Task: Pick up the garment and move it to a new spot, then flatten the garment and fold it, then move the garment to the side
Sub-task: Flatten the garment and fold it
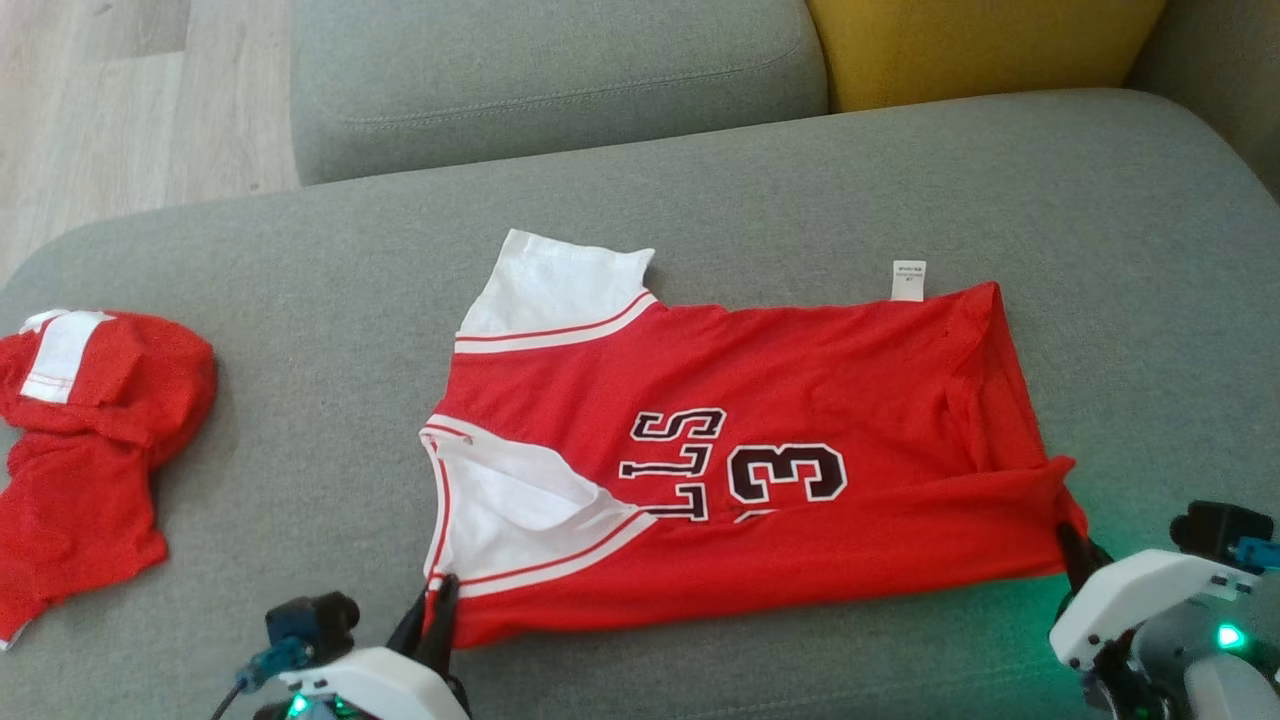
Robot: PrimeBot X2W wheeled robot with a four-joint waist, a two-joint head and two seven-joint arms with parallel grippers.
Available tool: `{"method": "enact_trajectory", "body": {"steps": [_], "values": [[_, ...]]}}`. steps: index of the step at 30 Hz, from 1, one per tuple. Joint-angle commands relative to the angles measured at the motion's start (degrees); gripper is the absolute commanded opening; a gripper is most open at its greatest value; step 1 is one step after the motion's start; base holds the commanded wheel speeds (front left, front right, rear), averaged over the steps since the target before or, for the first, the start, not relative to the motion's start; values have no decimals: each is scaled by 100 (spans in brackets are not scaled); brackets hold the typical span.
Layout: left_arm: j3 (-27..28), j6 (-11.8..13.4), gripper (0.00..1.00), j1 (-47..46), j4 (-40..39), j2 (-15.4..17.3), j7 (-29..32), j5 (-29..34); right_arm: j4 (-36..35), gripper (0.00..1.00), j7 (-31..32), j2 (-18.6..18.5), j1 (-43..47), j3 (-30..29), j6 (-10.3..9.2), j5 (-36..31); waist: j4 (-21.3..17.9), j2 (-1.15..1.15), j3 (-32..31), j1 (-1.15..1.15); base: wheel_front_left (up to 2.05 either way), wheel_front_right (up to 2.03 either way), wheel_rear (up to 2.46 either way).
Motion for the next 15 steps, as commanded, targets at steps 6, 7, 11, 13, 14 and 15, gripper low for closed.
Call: {"method": "enact_trajectory", "body": {"steps": [6, 7, 11, 13, 14, 15], "values": [[188, 169, 100, -143, -446, 112, -60, 55, -760, 100, 55, 64, -6, -133, -4, -65, -48, 0, 1, 0, 0, 0, 0], [236, 215, 100, -178, -493, 118, -129, 56, -855, 100, 12, 85, -11, -164, -4, -61, -55, 0, 3, 0, 0, 0, 0], [479, 354, 100, -411, -715, 119, -500, 40, -1241, 100, -359, 163, -58, -211, -4, -54, -84, 0, 39, 0, 0, 0, 0], [582, 364, 100, -576, -844, 107, -641, 39, -1398, 100, -582, 187, -89, -168, -4, -70, -115, 0, 83, 0, 0, 0, 0], [619, 349, 100, -668, -897, 102, -688, 42, -1461, 100, -696, 191, -110, -139, -4, -107, -135, 0, 110, 0, 0, 0, 0], [652, 342, 100, -772, -944, 102, -724, 61, -1517, 100, -806, 193, -139, -104, -4, -157, -162, 0, 163, 0, 0, 0, 0]]}}
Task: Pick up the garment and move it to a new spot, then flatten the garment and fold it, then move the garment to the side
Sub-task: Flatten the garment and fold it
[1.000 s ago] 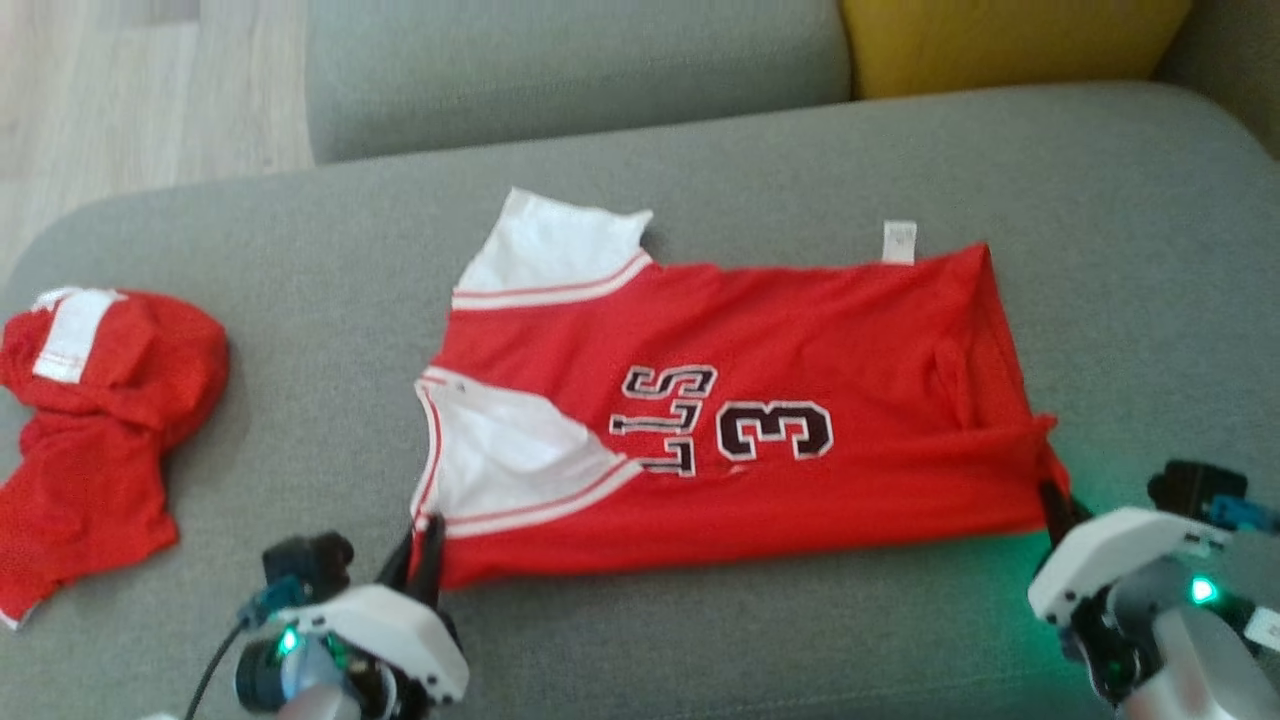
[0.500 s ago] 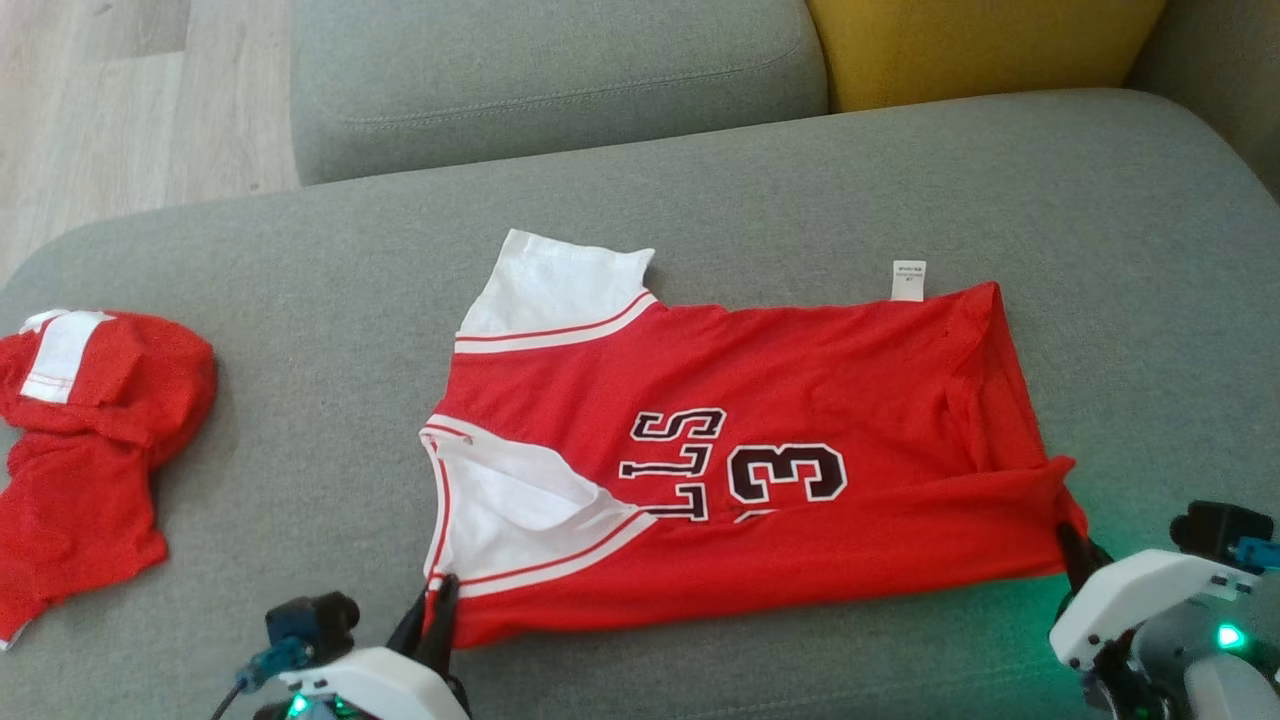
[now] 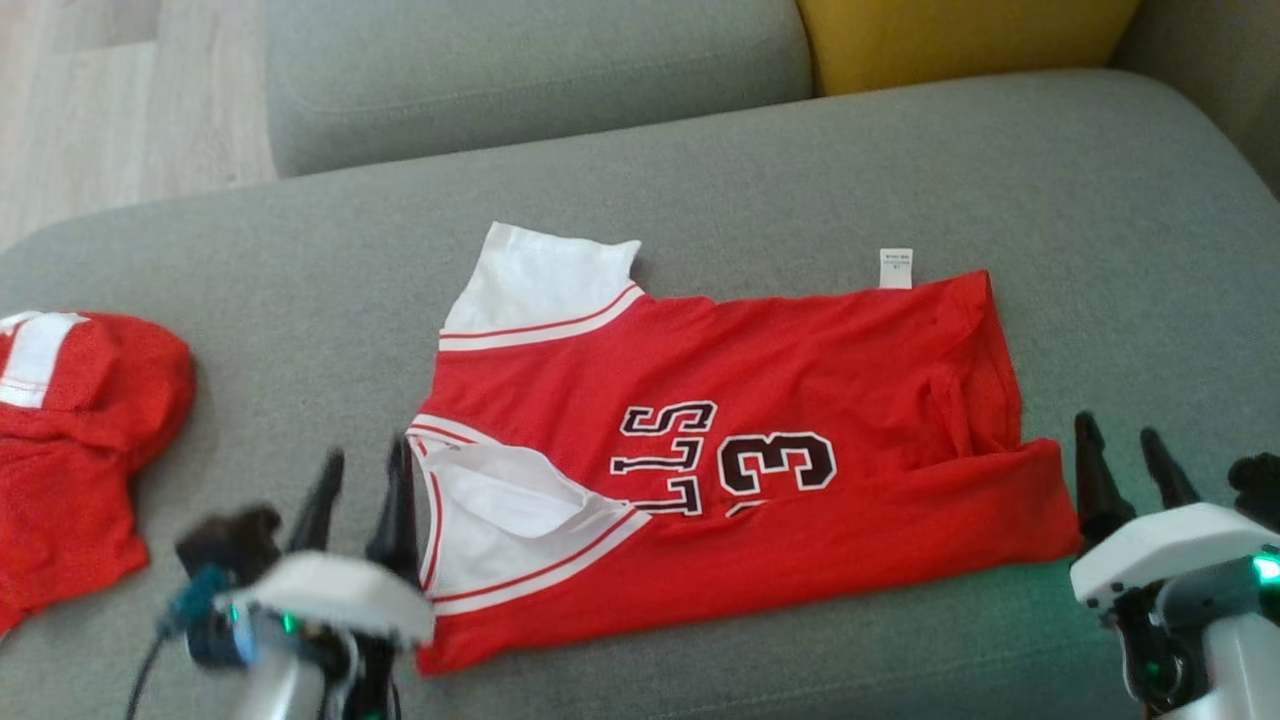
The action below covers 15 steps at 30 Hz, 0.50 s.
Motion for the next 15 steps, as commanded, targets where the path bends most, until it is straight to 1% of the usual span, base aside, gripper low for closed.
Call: {"method": "enact_trajectory", "body": {"steps": [1, 4, 7, 10, 15], "values": [[220, -20, 100, -504, -254, 79, -84, 71, -268, 100, -199, -27, -293, 153, -4, -107, -60, 0, 119, 0, 0, 0, 0], [148, -98, 100, -939, -235, 151, -88, 216, -360, 100, -479, 0, -497, 226, -4, -271, -166, 0, 376, 0, 0, 0, 0], [38, -197, 100, -1549, -79, 303, 100, 361, -407, 100, -638, 46, -810, 350, -4, -384, -318, 0, 721, 0, 0, 0, 0], [-102, -367, 100, -2293, 232, 487, 530, 451, -395, 100, -698, 82, -1162, 547, -4, -494, -480, 0, 1048, 0, 0, 0, 0], [-421, -653, 100, -3664, 958, 949, 1458, 609, -370, 100, -723, 129, -1796, 957, -4, -576, -818, 0, 1626, 0, 0, 0, 0]]}}
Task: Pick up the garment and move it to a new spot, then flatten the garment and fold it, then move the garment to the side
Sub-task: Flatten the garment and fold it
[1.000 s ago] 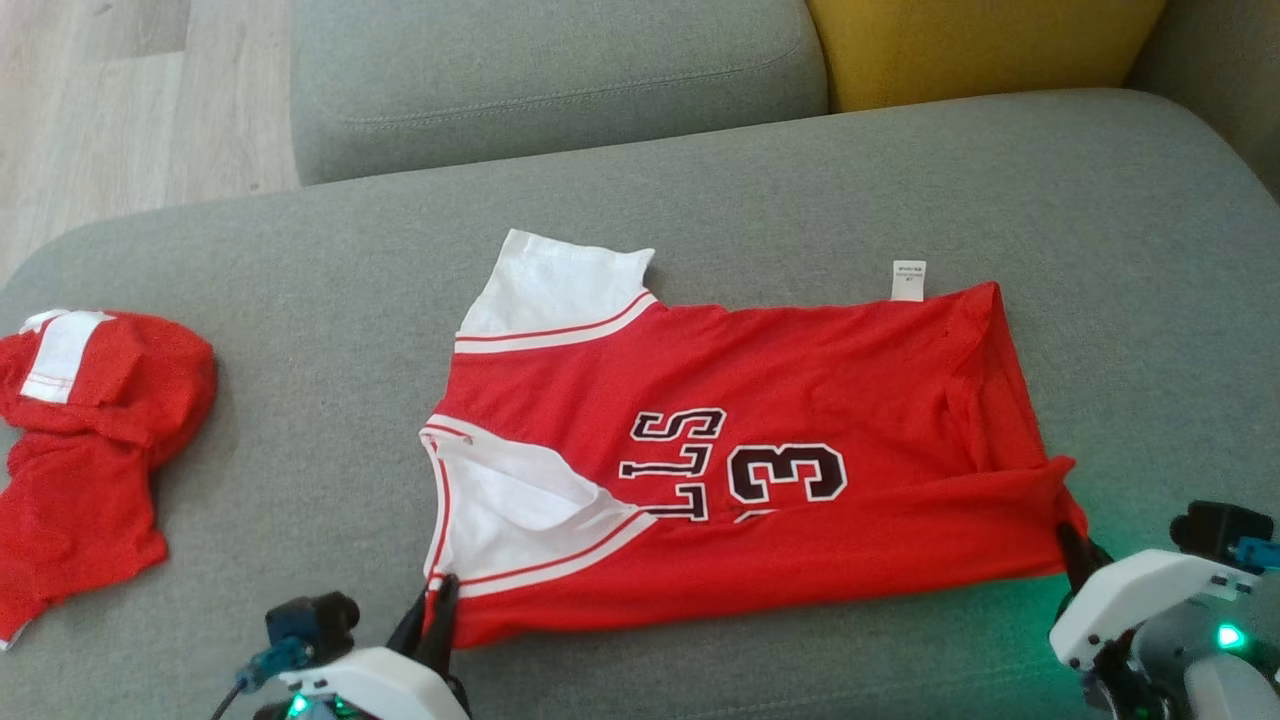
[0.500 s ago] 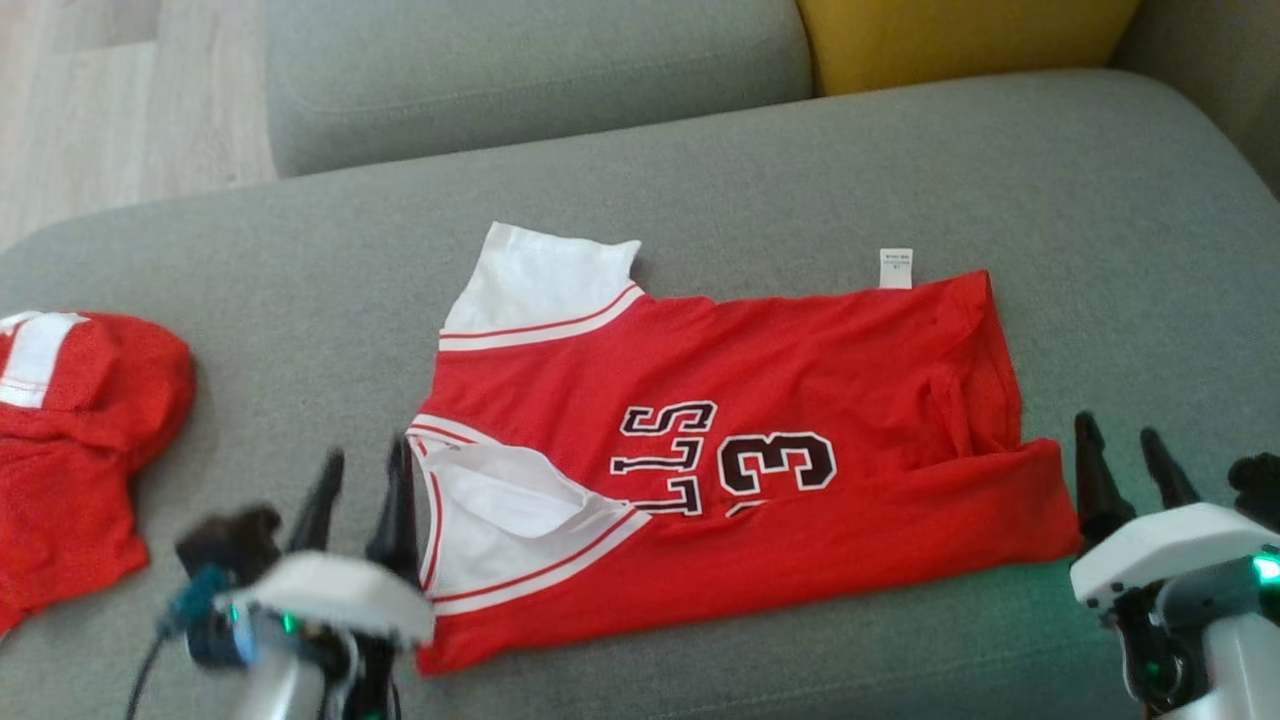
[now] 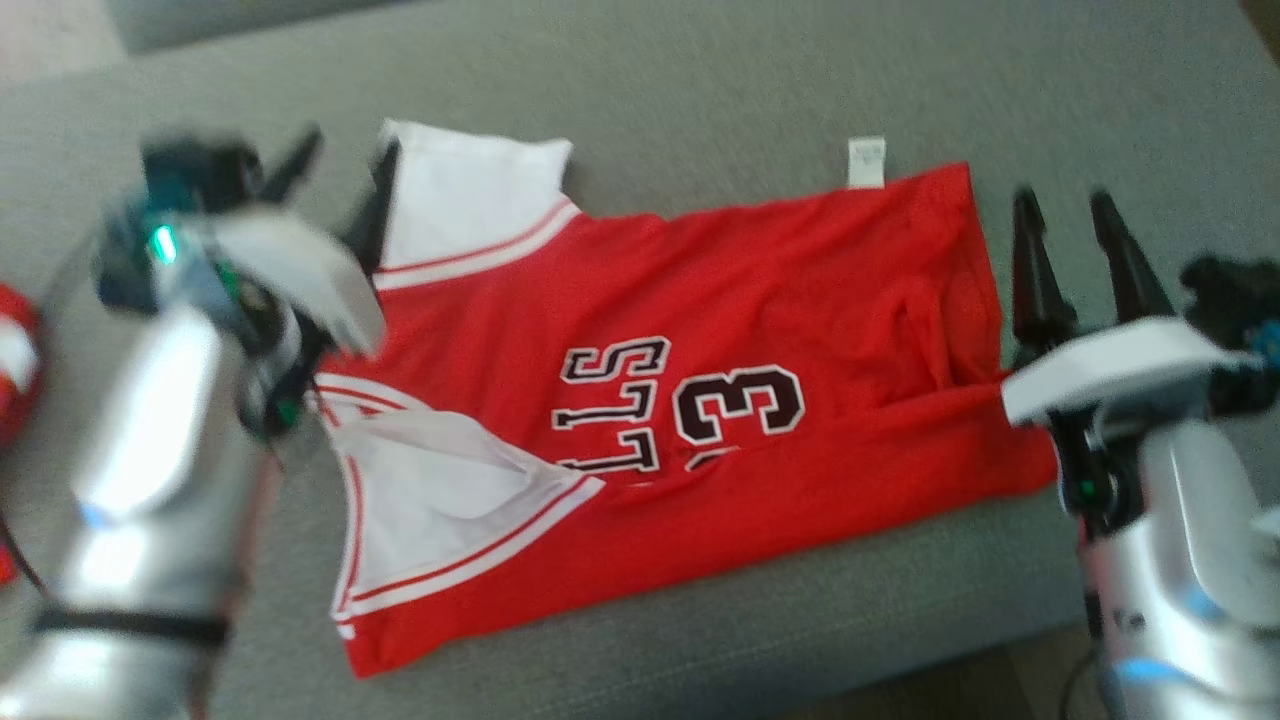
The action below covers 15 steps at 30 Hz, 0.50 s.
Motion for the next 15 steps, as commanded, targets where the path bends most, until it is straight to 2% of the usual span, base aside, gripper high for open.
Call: {"method": "enact_trajectory", "body": {"steps": [1, 6, 15], "values": [[75, -66, 100, -597, 37, 315, 232, 56, -176, 100, -50, 36, -347, 217, -4, -65, -376, 0, 479, 0, 0, 0, 0], [-370, -159, 100, -1644, 826, 703, 1126, -18, -64, 100, -44, 69, -843, 480, -4, -51, -666, 0, 857, 0, 0, 0, 0], [-1343, -167, 100, -2382, 1461, 1289, 1818, -295, 216, 100, -138, 97, -1203, 618, -4, 2, -964, 0, 1128, 0, 0, 0, 0]]}}
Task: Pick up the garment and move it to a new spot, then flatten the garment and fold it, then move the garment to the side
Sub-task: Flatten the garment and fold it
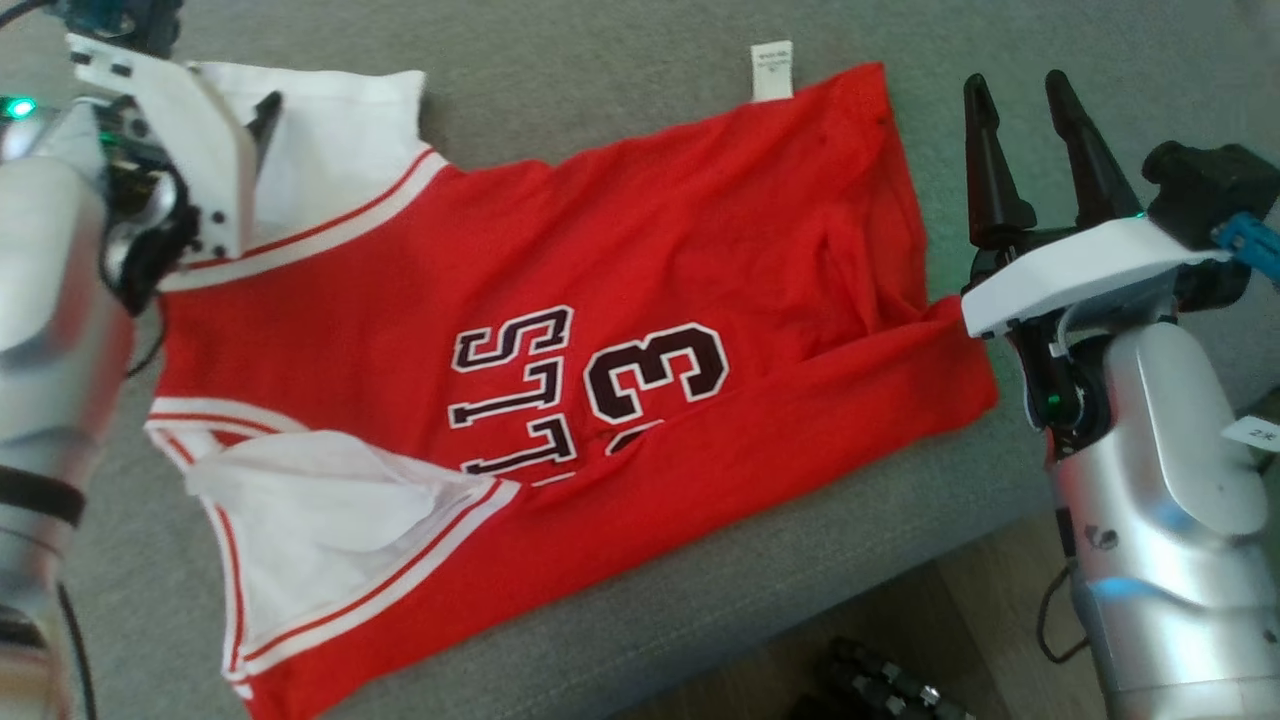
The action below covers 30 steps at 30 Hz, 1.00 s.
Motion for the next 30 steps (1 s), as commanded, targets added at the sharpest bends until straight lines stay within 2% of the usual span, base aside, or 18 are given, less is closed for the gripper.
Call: {"method": "enact_trajectory", "body": {"steps": [1, 7, 15, 16, 17, 18, 23, 30], "values": [[127, 7, 100, -356, -123, 302, 0, -8, -145, 100, -62, 55, -165, 105, -4, 43, -81, 0, 71, -1, 0, 0, 0], [-83, 6, 100, -593, 371, 460, -215, 58, 43, 100, -184, 70, -191, 173, -4, 122, -157, 0, 88, -1, 0, 0, 0], [-258, 6, 100, -696, 845, 266, -323, -98, 189, 100, -226, 77, -266, 200, -4, 155, -170, 0, 63, -1, 0, 0, 0], [-307, 6, 78, -677, 849, 213, -262, -205, 194, 100, -224, 77, -281, 203, -4, 157, -166, 0, 69, -1, 0, 0, 0], [-346, 6, 7, -656, 847, 171, -189, -336, 197, 100, -222, 77, -296, 204, -4, 155, -161, 0, 73, -1, 0, 0, 0], [-389, 6, 0, -642, 826, 146, -131, -459, 198, 100, -218, 78, -310, 201, -4, 151, -154, 0, 78, -1, 0, 0, 0], [-503, 6, 0, -716, 685, 159, -307, -815, 198, 100, -194, 17, -375, 82, -4, 131, -49, 0, 90, -1, 0, 0, 0], [-542, 6, 0, -761, 335, 85, -1203, -1100, 329, 100, 56, -247, -498, -97, -4, 217, 391, 0, -71, -1, 0, 0, 0]]}}
